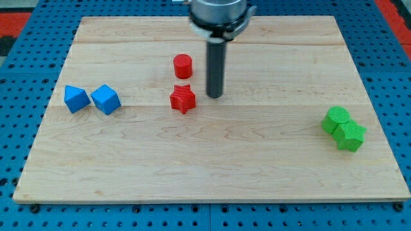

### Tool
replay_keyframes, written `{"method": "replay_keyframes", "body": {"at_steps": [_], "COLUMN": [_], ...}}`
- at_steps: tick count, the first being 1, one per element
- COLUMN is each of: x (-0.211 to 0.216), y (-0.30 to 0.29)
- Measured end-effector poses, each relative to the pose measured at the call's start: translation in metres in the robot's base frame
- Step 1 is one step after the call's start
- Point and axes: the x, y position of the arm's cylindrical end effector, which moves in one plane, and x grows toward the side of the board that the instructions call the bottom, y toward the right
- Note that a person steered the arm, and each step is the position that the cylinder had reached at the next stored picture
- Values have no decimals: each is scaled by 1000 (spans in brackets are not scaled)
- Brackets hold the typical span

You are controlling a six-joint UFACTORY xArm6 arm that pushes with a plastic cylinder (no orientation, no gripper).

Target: Place the red star closer to the blue cube

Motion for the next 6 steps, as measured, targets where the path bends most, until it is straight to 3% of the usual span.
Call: {"method": "replay_keyframes", "body": {"at_steps": [1,2,3,4,5,6], "x": [-15,-36,-35,-51,-102,-97], "y": [-115,-155,-61,-11,3,-110]}}
